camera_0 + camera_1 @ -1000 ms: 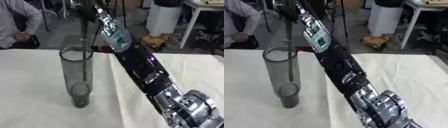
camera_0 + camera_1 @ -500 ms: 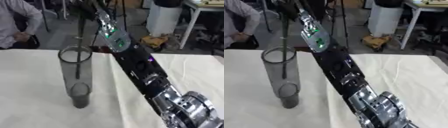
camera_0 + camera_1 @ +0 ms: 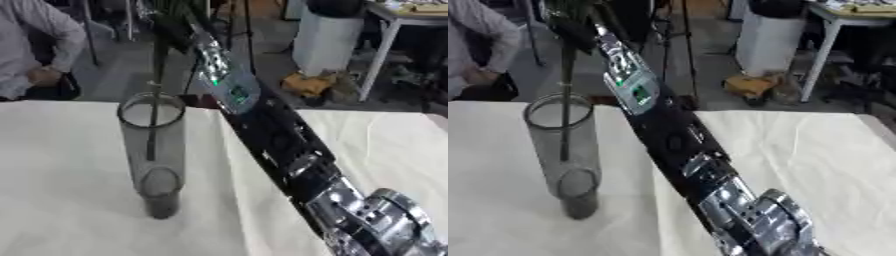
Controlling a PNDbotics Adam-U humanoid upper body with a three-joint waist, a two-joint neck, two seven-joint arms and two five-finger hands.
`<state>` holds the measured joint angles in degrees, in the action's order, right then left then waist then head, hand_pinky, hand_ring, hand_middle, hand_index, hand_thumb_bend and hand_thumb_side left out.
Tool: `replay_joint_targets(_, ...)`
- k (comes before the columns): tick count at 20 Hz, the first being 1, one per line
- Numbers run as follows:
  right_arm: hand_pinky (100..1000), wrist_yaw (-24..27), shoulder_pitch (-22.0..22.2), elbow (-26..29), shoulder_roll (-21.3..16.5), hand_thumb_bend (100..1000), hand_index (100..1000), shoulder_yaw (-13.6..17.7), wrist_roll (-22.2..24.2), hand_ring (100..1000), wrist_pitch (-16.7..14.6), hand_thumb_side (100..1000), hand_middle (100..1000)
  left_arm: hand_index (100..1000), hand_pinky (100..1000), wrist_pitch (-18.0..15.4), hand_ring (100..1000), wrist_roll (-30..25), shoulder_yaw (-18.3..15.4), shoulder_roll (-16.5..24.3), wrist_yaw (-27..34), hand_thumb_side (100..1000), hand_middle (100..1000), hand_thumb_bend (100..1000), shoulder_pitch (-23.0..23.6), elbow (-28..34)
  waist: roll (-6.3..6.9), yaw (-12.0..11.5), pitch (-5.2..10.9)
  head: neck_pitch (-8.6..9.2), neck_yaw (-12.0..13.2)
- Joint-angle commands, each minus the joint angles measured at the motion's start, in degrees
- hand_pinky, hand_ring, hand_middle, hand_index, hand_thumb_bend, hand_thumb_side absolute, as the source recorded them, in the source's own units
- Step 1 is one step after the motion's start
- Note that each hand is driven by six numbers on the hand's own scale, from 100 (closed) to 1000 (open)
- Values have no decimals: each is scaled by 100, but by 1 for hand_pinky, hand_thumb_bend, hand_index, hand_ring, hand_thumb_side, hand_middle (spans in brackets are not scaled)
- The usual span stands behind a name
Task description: Arrange flowers into the vase.
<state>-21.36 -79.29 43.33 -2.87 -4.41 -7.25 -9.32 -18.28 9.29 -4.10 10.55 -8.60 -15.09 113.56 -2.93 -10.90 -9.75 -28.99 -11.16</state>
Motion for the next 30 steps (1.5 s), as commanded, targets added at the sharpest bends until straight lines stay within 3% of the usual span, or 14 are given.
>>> replay_joint_targets(1, 596, -74, -89, 46, -156, 100, 502, -61, -22, 825, -190, 815, 238, 907, 538, 3, 601, -9, 8, 27, 24, 1000, 864, 100, -62, 103, 51, -3, 79, 91, 16)
replay_joint_targets(30, 606, -203, 85, 136, -198, 100, 529, -470, 138, 822, -683, 875, 248, 907, 537, 23, 601, -12, 7, 11, 33, 1000, 865, 100, -52, 103, 67, 19, 67, 99, 27)
